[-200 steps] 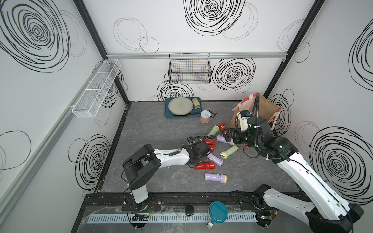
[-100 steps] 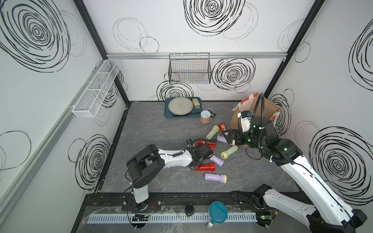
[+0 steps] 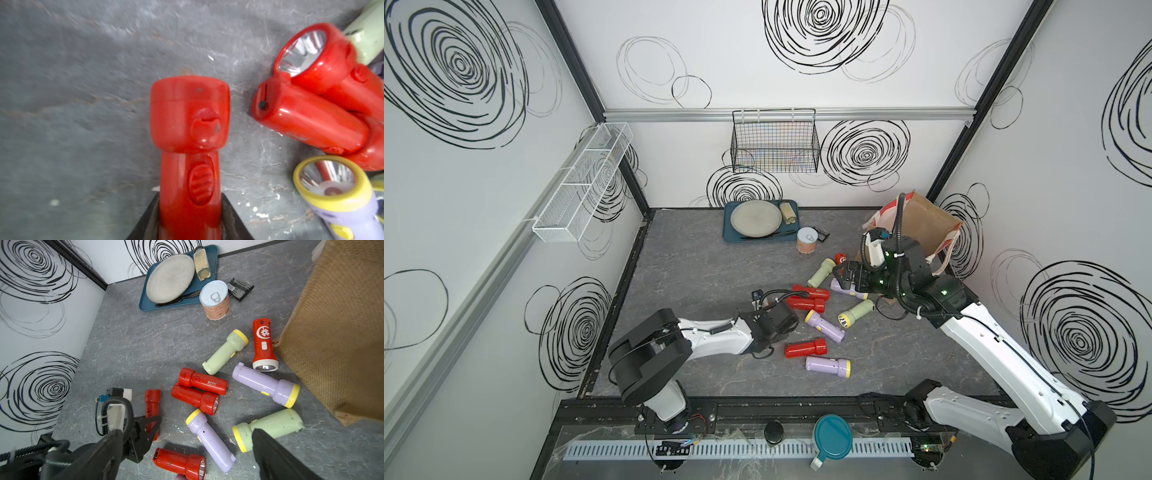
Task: Put the flashlights into the tote bags
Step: Pick up the flashlight from the center of the board.
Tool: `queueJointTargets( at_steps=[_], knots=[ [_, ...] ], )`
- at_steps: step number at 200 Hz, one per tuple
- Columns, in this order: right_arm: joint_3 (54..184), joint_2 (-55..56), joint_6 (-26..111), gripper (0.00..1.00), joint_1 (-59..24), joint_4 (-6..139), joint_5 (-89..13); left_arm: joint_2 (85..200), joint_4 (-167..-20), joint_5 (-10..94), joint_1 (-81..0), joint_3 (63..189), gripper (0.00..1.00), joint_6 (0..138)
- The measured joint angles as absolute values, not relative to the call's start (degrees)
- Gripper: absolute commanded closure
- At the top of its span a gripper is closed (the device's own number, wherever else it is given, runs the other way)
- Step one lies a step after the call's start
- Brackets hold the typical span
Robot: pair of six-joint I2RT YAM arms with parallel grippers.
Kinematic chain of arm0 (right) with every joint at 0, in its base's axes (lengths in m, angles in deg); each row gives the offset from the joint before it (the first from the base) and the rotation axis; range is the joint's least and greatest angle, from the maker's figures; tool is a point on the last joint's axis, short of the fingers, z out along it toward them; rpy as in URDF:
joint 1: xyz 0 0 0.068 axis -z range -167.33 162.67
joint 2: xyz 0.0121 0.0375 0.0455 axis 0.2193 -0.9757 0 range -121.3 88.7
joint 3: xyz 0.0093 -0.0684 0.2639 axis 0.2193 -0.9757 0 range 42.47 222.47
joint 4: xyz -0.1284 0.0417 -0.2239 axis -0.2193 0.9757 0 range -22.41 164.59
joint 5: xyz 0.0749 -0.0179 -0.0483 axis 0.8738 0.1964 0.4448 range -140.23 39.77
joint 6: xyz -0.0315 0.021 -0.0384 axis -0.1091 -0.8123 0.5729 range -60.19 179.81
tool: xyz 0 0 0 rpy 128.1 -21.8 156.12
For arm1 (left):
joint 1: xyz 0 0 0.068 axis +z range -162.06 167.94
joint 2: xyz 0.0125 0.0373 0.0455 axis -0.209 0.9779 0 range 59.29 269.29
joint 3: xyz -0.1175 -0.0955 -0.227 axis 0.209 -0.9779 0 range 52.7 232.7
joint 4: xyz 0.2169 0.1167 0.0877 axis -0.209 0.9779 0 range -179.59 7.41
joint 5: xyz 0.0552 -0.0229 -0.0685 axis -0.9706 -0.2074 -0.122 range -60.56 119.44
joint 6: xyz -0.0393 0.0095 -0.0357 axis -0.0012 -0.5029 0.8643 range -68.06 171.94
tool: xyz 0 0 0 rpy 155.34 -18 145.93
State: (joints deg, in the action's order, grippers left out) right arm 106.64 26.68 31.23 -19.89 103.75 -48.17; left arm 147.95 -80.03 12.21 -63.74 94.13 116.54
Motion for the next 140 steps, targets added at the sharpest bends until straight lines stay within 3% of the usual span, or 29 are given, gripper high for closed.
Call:
queueJointTargets(
  at_steps=[51,71,140],
  knots=[
    [106.61,21.55,25.51,0.0,-23.06,98.02,-48.3,132.08,-91.04,21.52,-54.61,87.61,0.86,106.48],
    [105.26,19.93,23.54,0.0,-23.65,92.06,-46.0,128.74,-95.0,25.83,-53.01,87.66,0.92,102.81],
    [100.34,13.83,22.1,0.0,-20.52,68.8,-24.06,126.03,-101.75,38.22,-52.49,91.77,0.94,96.32]
  ],
)
